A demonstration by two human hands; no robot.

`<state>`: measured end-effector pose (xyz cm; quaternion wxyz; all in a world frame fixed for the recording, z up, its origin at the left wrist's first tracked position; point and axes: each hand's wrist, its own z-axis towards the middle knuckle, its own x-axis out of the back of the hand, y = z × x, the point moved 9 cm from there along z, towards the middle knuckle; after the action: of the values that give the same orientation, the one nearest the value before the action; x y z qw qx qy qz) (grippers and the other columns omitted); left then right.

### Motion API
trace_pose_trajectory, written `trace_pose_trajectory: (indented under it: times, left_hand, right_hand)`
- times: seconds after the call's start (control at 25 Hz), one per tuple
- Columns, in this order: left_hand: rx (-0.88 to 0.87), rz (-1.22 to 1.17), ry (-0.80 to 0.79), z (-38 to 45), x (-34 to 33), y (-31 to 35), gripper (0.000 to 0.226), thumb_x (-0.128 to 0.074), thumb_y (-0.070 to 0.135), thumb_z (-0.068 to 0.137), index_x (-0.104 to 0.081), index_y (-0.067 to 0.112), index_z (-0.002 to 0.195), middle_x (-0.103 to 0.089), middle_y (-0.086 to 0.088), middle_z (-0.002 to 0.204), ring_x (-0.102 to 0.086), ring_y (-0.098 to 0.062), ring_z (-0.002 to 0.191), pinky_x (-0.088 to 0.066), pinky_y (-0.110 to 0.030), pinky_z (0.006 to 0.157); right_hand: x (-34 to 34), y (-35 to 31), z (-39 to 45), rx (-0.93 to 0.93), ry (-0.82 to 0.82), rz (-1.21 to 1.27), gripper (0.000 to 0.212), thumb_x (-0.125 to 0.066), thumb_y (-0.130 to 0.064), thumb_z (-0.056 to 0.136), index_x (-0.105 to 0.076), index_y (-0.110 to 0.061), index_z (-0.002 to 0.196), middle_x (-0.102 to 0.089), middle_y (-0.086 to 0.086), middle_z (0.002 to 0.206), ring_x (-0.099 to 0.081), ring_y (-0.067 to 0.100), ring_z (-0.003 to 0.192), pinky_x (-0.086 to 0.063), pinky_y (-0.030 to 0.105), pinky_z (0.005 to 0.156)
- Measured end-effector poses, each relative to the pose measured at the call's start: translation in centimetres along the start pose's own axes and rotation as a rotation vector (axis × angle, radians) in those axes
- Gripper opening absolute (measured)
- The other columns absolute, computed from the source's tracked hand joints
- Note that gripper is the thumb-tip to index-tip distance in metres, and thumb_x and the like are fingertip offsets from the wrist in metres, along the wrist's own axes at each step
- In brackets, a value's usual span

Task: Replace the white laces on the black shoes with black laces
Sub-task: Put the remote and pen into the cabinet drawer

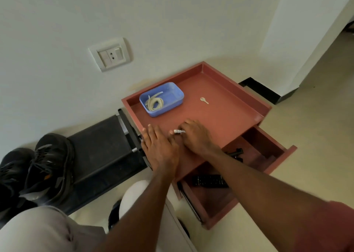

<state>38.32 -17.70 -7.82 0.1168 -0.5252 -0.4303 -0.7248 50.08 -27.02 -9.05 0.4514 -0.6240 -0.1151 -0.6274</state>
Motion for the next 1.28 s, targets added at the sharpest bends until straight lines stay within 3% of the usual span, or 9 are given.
trace_pose_trajectory:
  times: [0.16, 0.28, 0.4, 0.52, 0.68, 0.88, 1.04, 1.16, 1.28]
  left_hand:
    - [-0.387, 0.208, -0.048, -1.4, -0.5, 4.1, 0.053, -0.040, 0.038, 0.107, -0.044, 0.010, 0.152, -0.038, -0.012, 0.163, -0.024, -0.028, 0.157, -0.012, -0.048, 0.130]
    - [-0.472, 0.267, -0.163, -2.4, -1.6, 5.1, 0.053, -0.039, 0.037, 0.107, -0.043, 0.011, 0.153, -0.038, -0.012, 0.164, -0.024, -0.029, 0.156, -0.015, -0.048, 0.129]
    - [-0.506, 0.238, -0.322, -4.6, -4.6, 6.7, 0.065, -0.037, 0.047, 0.107, -0.028, 0.013, 0.161, -0.021, -0.011, 0.171, -0.014, -0.028, 0.160, -0.011, -0.049, 0.129]
    - [-0.511, 0.225, -0.473, -5.8, -8.9, 8.1, 0.075, -0.031, 0.059, 0.106, -0.008, 0.020, 0.166, 0.001, -0.004, 0.175, 0.002, -0.027, 0.161, -0.005, -0.053, 0.127]
    - [-0.528, 0.282, -0.394, -5.7, -11.0, 7.8, 0.075, -0.017, 0.065, 0.105, 0.002, 0.026, 0.166, 0.008, -0.001, 0.175, 0.008, -0.026, 0.161, -0.001, -0.057, 0.126]
    - [-0.558, 0.316, -0.325, -5.8, -10.9, 7.9, 0.074, -0.011, 0.065, 0.106, 0.004, 0.025, 0.166, 0.007, -0.002, 0.175, 0.006, -0.027, 0.161, -0.006, -0.058, 0.126]
    - [-0.569, 0.336, -0.306, -6.0, -11.2, 7.6, 0.073, -0.011, 0.064, 0.107, 0.003, 0.024, 0.166, 0.005, -0.005, 0.175, 0.003, -0.028, 0.161, -0.008, -0.058, 0.126]
    - [-0.572, 0.305, -0.301, -5.7, -10.9, 7.9, 0.072, -0.012, 0.063, 0.107, 0.002, 0.024, 0.167, 0.005, -0.005, 0.175, 0.003, -0.028, 0.161, -0.007, -0.058, 0.125]
    - [-0.568, 0.314, -0.325, -6.1, -10.9, 7.7, 0.072, -0.013, 0.063, 0.107, 0.000, 0.025, 0.167, 0.004, -0.004, 0.175, 0.003, -0.027, 0.161, -0.008, -0.058, 0.125]
  right_hand:
    - [3.9, 5.6, -6.5, -0.194, -0.004, -0.035, 0.015, -0.066, -0.020, 0.085, -0.071, -0.022, 0.098, -0.064, -0.005, 0.096, -0.064, 0.027, 0.095, -0.054, 0.041, 0.073]
    - [7.2, 9.7, -11.3, -0.348, -0.004, -0.089, 0.017, -0.064, -0.021, 0.086, -0.073, -0.025, 0.100, -0.065, -0.008, 0.097, -0.064, 0.021, 0.091, -0.057, 0.041, 0.074]
    - [8.0, 13.3, -14.4, -0.474, -0.083, -0.168, 0.017, -0.067, -0.020, 0.087, -0.075, -0.024, 0.102, -0.067, -0.006, 0.097, -0.066, 0.020, 0.089, -0.058, 0.041, 0.074]
    - [6.2, 15.6, -15.2, -0.540, -0.308, -0.273, 0.023, -0.072, -0.025, 0.086, -0.076, -0.022, 0.108, -0.073, 0.001, 0.099, -0.070, 0.025, 0.090, -0.060, 0.040, 0.077]
    - [3.4, 16.4, -14.1, -0.546, -0.428, -0.361, 0.030, -0.075, -0.037, 0.090, -0.069, -0.018, 0.113, -0.072, 0.007, 0.108, -0.070, 0.030, 0.102, -0.054, 0.039, 0.081]
    - [2.9, 19.3, -14.5, -0.740, -0.444, -0.455, 0.023, -0.066, -0.026, 0.096, -0.066, -0.019, 0.118, -0.069, 0.006, 0.112, -0.066, 0.029, 0.109, -0.042, 0.053, 0.107]
    - [2.9, 20.5, -14.2, -0.792, -0.459, -0.432, 0.026, -0.063, -0.024, 0.100, -0.064, -0.017, 0.125, -0.068, 0.007, 0.114, -0.065, 0.029, 0.111, -0.044, 0.054, 0.106]
    - [4.1, 20.1, -14.1, -0.829, -0.330, -0.384, 0.019, -0.070, -0.023, 0.097, -0.067, -0.015, 0.114, -0.069, 0.006, 0.103, -0.067, 0.028, 0.100, -0.050, 0.050, 0.096]
    - [7.3, 19.3, -15.0, -0.891, 0.000, -0.215, 0.013, -0.075, -0.021, 0.092, -0.065, -0.015, 0.088, -0.065, 0.000, 0.080, -0.066, 0.018, 0.073, -0.059, 0.038, 0.071]
